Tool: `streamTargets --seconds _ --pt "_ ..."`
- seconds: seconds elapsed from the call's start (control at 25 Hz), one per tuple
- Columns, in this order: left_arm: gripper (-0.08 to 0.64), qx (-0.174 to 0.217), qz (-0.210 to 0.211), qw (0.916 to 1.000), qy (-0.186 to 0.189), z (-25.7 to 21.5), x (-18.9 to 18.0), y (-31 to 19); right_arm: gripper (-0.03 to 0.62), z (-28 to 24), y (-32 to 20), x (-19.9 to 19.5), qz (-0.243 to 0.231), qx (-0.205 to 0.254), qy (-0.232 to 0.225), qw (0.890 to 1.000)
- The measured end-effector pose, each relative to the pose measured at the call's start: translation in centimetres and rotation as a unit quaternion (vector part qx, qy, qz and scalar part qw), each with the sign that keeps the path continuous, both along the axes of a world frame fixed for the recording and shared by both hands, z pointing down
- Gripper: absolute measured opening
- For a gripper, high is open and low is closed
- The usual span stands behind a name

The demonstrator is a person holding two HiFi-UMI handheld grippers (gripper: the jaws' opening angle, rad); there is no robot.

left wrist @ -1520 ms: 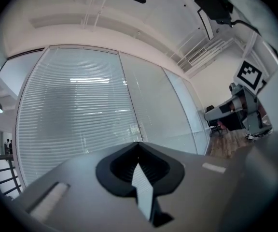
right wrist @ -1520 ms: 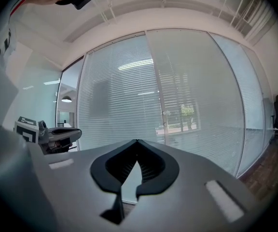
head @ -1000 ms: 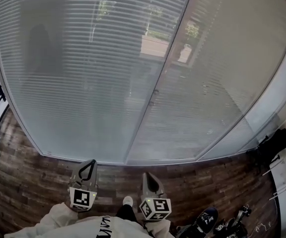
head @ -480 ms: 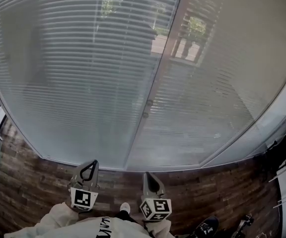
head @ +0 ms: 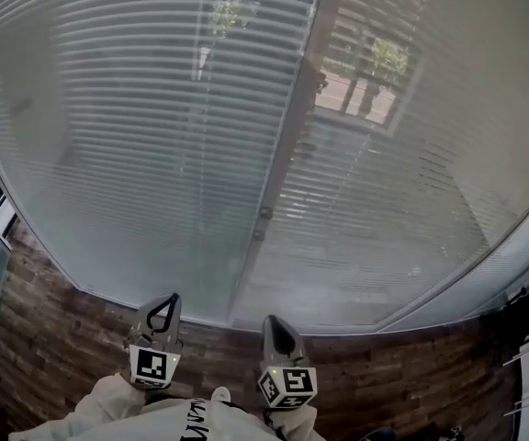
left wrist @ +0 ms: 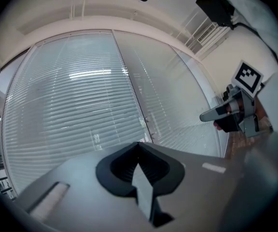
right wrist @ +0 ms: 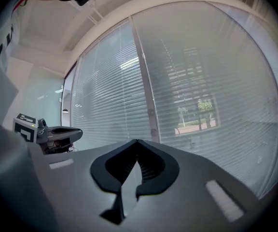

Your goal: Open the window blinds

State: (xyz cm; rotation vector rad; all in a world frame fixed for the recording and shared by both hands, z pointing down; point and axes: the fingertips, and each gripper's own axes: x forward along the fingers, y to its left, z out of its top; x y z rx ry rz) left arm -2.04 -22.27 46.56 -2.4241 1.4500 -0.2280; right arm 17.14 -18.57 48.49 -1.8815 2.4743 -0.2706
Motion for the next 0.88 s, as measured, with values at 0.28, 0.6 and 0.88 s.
streamTargets --seconds 0.28,0.6,0.88 --pt "0.000 -0.002 -0.012 0.9999 0.000 0.2 0.9 -1.4 0.002 -0.8 -2.3 0.6 -0.013 0.012 0.031 0.999" --pt "0.000 -0.010 0.002 0.9999 0.007 0.3 1.3 -3.2 0.002 -1.6 -4.1 0.7 0.009 0.011 0.058 0.998" --pt "0.000 -0.012 0.015 0.9998 0.006 0.5 0.5 -4.9 0.040 -2.6 -7.2 0.6 0.036 0.014 0.096 0.995"
